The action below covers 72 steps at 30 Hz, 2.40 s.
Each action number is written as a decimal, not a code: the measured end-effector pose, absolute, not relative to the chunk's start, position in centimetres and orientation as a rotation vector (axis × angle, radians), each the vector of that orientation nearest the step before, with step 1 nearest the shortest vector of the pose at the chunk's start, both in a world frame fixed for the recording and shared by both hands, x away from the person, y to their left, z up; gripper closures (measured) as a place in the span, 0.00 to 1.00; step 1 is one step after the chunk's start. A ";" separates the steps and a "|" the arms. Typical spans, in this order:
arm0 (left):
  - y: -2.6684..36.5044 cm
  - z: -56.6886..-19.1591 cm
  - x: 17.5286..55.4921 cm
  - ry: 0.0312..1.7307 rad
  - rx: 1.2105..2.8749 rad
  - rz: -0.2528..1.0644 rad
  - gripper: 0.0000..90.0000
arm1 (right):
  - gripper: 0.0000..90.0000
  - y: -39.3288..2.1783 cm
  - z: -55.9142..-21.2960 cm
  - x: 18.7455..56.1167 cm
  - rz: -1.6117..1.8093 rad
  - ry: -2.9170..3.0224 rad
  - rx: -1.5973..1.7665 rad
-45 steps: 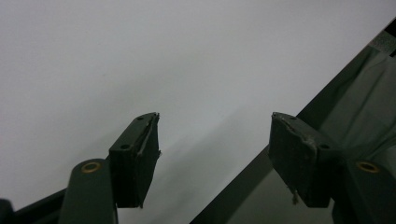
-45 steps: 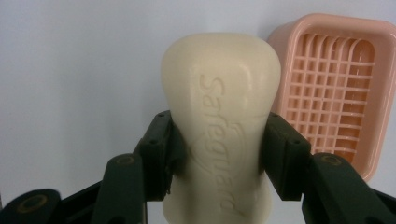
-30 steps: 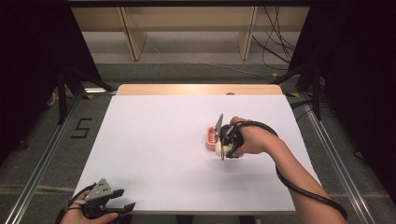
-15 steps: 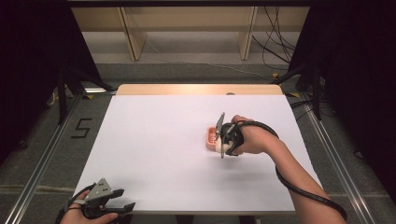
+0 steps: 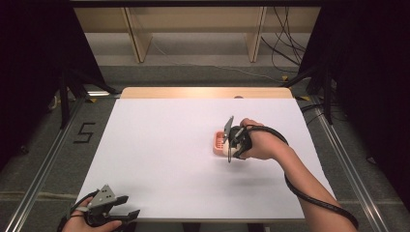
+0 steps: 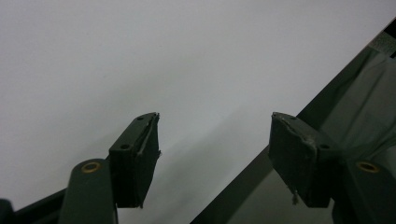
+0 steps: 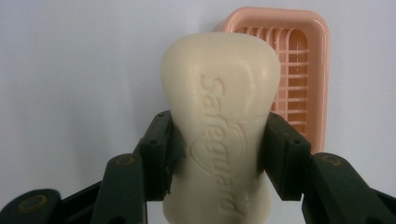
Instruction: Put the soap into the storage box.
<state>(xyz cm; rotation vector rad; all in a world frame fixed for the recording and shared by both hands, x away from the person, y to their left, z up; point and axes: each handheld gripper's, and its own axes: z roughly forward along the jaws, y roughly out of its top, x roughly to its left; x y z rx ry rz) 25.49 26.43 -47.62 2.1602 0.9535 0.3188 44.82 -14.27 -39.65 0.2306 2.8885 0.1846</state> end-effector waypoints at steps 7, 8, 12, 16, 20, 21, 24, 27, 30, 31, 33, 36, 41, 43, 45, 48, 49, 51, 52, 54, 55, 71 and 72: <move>26.4 -47.6 25.4 0.958 2.154 0.304 0.37 | 0.56 -14.3 -39.7 44.9 0.194 2.860 0.240; 26.3 -47.6 25.2 0.990 2.135 0.286 0.37 | 0.56 -14.3 -39.7 45.0 0.197 2.863 0.227; 26.2 -47.7 25.2 1.002 2.124 0.276 0.37 | 0.56 -14.4 -39.6 45.0 0.205 2.844 0.259; 26.3 -47.6 25.3 0.984 2.139 0.292 0.37 | 0.56 -14.5 -39.6 45.2 0.208 2.825 0.264; 26.1 -47.7 25.2 1.004 2.110 0.272 0.37 | 0.56 -14.6 -39.7 45.4 0.215 2.822 0.273; 26.3 -47.6 25.2 1.003 2.132 0.285 0.37 | 0.56 -14.6 -39.7 45.4 0.224 2.808 0.277; 26.2 -47.7 25.3 1.009 2.128 0.293 0.37 | 0.56 -14.6 -39.7 45.7 0.232 2.806 0.232; 26.3 -47.7 25.3 1.005 2.125 0.289 0.37 | 0.56 -14.7 -39.7 45.8 0.234 2.800 0.251; 26.4 -47.6 25.3 0.980 2.131 0.293 0.37 | 0.56 -14.7 -39.6 45.9 0.243 2.788 0.243; 26.4 -47.6 25.3 0.980 2.131 0.294 0.37 | 0.56 -14.7 -39.5 45.8 0.238 2.780 0.277; 26.3 -47.6 25.2 0.996 2.126 0.284 0.37 | 0.56 -14.7 -39.5 45.7 0.235 2.771 0.311; 26.3 -47.6 25.3 0.983 2.127 0.293 0.37 | 0.56 -14.8 -39.5 46.0 0.243 2.774 0.260; 26.3 -47.6 25.2 0.998 2.120 0.284 0.37 | 0.56 -14.8 -39.5 46.1 0.240 2.766 0.267; 26.4 -47.6 25.2 0.995 2.120 0.288 0.37 | 0.56 -14.9 -39.4 46.1 0.233 2.764 0.301; 26.4 -47.5 25.3 0.983 2.125 0.293 0.37 | 0.56 -14.9 -39.3 46.3 0.239 2.758 0.286; 26.4 -47.5 25.3 0.983 2.125 0.292 0.37 | 0.56 -14.8 -39.2 46.6 0.254 2.749 0.222; 26.4 -47.5 25.3 0.983 2.125 0.292 0.37 | 0.56 -14.7 -39.2 46.5 0.249 2.749 0.246; 26.4 -47.5 25.3 0.982 2.126 0.292 0.37 | 0.56 -14.7 -39.2 46.4 0.230 2.749 0.296; 26.4 -47.5 25.3 0.982 2.126 0.292 0.37 | 0.56 -14.7 -39.2 46.5 0.240 2.746 0.276; 26.4 -47.5 25.3 0.982 2.126 0.293 0.37 | 0.56 -14.7 -39.2 46.6 0.254 2.731 0.263; 26.4 -47.5 25.3 0.981 2.127 0.293 0.37 | 0.56 -14.7 -39.2 46.6 0.252 2.731 0.267; 26.5 -47.5 25.3 0.978 2.130 0.303 0.37 | 0.56 -14.8 -39.7 47.4 0.262 2.706 0.257; 26.5 -47.5 25.3 0.978 2.129 0.302 0.37 | 0.56 -14.8 -39.7 47.4 0.257 2.701 0.263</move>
